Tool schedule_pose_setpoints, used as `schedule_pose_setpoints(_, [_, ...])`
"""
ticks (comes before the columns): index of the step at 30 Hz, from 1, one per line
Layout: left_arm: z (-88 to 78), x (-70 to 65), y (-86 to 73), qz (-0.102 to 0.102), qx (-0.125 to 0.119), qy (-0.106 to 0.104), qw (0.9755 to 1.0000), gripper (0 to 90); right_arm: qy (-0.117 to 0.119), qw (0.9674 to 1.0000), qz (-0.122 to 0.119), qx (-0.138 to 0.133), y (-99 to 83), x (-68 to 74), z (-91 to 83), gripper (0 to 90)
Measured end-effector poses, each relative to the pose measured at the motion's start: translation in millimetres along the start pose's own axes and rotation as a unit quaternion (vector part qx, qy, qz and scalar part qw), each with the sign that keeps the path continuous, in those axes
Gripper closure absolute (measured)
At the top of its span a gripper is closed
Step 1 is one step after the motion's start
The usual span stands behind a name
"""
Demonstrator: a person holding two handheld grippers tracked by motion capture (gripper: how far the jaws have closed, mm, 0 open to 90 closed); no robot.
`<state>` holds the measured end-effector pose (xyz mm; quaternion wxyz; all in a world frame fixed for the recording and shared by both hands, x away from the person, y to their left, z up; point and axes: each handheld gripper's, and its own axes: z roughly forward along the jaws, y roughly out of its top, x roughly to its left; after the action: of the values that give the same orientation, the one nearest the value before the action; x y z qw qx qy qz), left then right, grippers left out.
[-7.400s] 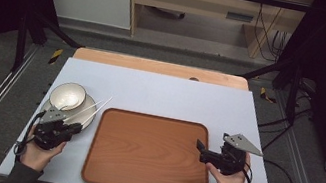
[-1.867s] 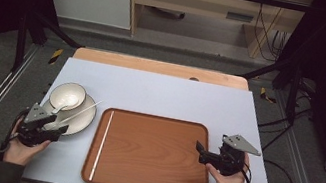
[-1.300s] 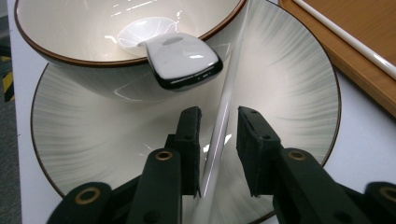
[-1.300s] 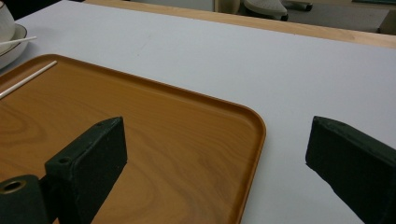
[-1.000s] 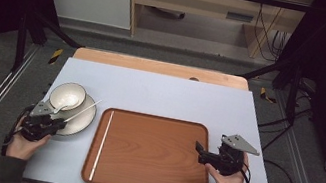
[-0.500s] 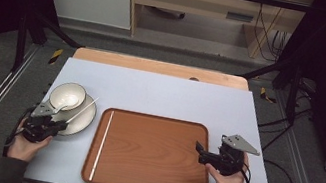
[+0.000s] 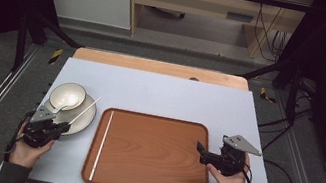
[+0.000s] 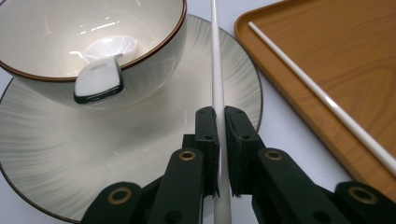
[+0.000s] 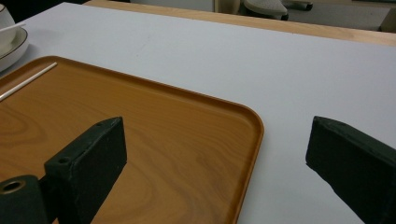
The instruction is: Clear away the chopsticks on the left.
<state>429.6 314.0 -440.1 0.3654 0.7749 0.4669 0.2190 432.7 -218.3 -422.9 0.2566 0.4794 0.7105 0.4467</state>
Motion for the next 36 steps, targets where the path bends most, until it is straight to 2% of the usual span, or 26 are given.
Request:
schedule_pose_setpoints(9, [-7.3,-21.1,-0.2,-0.016,-0.02,0.009,0.9996,84.1,-0.002,1.0,0.002,-0.002,0.1,-0.3,-0.9,5.3])
schedule_pose_setpoints(16, [-7.6,-36.2,0.5,-0.011,-0.032,0.015,0.9993,84.1,-0.003,1.0,-0.004,0.002,0.2,1.5,0.2,5.2])
schedule_pose_setpoints(17, [-8.2,-40.2,1.1,-0.02,-0.039,0.017,0.9989,84.1,-0.003,1.0,-0.004,0.002,0.2,1.5,0.3,5.2])
schedule_pose_setpoints(23, [-10.5,-51.8,2.5,-0.034,-0.052,0.029,0.9976,84.1,-0.004,1.0,-0.002,-0.001,0.5,1.1,-0.8,5.1])
schedule_pose_setpoints(27, [-12.3,-65.4,3.4,-0.052,-0.067,0.04,0.9956,84.1,-0.004,1.0,-0.002,-0.002,0.7,1.5,-1.0,5.0])
schedule_pose_setpoints(33, [-11.9,-77.8,5.8,-0.055,-0.069,0.045,0.9951,84.0,-0.004,1.0,0.0,-0.005,1.3,1.3,-2.6,4.9])
schedule_pose_setpoints(36, [-13.5,-85.4,9.5,-0.066,-0.079,0.049,0.9935,84.0,-0.003,0.9999,0.001,-0.01,2.1,1.1,-3.8,4.8])
